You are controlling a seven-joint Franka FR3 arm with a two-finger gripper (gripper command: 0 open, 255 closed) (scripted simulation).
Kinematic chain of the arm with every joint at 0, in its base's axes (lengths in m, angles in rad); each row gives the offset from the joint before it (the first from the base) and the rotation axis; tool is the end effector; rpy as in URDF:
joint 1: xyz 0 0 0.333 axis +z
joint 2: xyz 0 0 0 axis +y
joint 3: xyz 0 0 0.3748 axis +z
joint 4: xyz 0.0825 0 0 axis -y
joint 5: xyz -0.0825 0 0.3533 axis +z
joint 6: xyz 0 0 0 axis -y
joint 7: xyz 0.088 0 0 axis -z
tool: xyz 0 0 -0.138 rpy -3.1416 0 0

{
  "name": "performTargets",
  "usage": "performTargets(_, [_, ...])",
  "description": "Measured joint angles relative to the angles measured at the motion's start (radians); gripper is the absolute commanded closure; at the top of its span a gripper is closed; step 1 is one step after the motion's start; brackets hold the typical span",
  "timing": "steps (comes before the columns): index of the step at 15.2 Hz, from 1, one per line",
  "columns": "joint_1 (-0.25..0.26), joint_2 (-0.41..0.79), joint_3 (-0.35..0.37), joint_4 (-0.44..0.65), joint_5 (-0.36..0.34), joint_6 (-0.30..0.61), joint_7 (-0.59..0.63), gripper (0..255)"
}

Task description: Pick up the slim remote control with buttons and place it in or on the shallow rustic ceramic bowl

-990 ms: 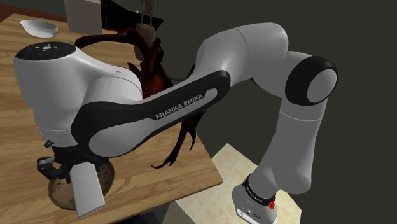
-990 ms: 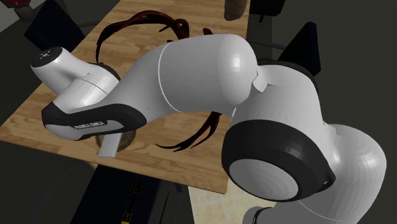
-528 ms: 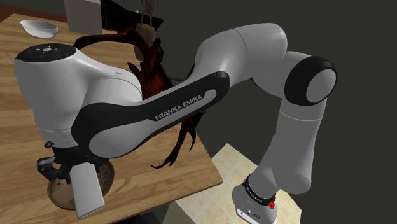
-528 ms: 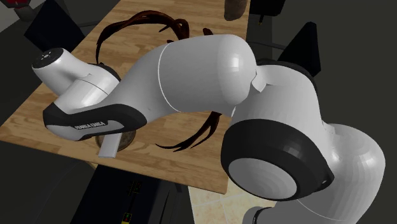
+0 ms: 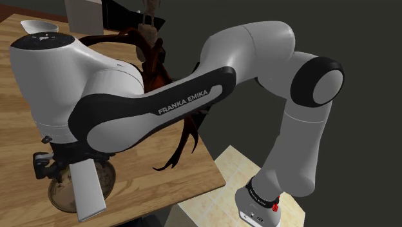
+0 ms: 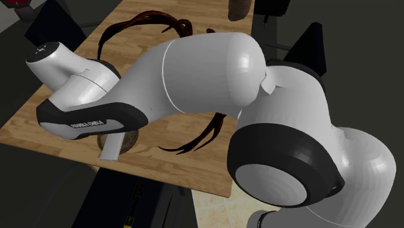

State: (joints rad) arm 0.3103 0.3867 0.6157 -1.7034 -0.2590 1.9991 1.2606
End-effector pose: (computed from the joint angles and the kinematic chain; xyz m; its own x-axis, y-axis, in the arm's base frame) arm 0.4363 0.4651 0.4369 0.9669 -0.2550 0.0093 -0.2551 -0.9668 0.0173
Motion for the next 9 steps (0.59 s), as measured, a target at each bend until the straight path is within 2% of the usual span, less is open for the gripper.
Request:
performTargets(3, [0.003, -0.019, 0.009, 0.043, 0.015, -0.059, -0.005, 0])
performTargets(9, [-0.002, -0.026, 0.010, 0.049, 0.020, -0.071, -0.012, 0])
